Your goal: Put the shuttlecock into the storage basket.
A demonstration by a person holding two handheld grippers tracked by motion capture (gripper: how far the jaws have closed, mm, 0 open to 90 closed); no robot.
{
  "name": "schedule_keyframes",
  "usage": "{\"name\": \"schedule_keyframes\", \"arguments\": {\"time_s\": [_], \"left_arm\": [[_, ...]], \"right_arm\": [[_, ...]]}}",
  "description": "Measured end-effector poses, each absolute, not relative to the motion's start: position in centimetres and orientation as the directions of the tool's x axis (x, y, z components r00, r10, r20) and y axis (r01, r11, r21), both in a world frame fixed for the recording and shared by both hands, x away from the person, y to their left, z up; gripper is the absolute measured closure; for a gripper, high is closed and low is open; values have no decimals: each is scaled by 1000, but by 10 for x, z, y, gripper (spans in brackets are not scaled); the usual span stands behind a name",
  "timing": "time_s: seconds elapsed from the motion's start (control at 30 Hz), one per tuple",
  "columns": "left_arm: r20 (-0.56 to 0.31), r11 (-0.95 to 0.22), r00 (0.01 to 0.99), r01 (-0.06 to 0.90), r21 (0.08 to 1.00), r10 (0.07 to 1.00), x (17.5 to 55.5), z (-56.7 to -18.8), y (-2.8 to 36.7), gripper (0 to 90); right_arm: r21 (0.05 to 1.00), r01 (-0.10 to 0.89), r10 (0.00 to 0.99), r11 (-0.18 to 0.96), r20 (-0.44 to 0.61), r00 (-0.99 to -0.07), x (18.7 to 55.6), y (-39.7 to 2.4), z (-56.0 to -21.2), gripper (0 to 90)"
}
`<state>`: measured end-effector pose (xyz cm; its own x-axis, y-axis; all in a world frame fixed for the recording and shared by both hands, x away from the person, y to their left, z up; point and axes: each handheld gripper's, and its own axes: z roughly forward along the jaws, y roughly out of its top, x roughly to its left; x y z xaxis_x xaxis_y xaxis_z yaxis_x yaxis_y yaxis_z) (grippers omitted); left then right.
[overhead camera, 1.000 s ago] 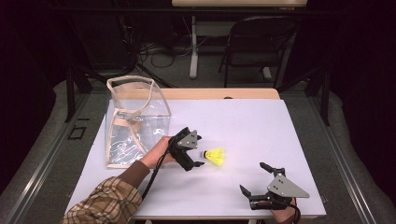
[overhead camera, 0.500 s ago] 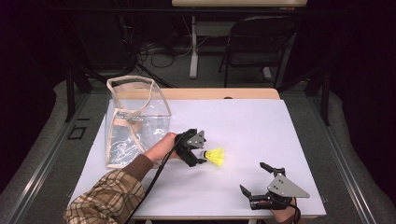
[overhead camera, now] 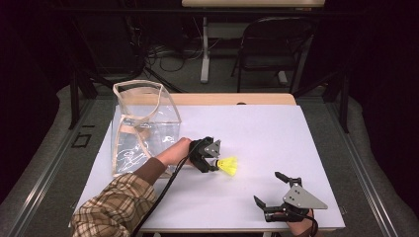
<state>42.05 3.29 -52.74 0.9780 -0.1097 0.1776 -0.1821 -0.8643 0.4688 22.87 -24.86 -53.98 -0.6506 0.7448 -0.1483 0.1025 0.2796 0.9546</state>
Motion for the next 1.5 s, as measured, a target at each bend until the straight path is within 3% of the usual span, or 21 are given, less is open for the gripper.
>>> {"name": "schedule_keyframes", "arguments": {"time_s": [0.47, 1.5], "left_arm": [[167, -873, 972, -222, 435, -164, 428, -533, 29, 629], [130, -753, 990, -129, 646, -58, 415, -527, 54, 643]], "right_arm": [[953, 104, 744, 283, -150, -651, 229, -249, -540, 7], [954, 102, 746, 283, -152, -649, 229, -248, -540, 7]]}}
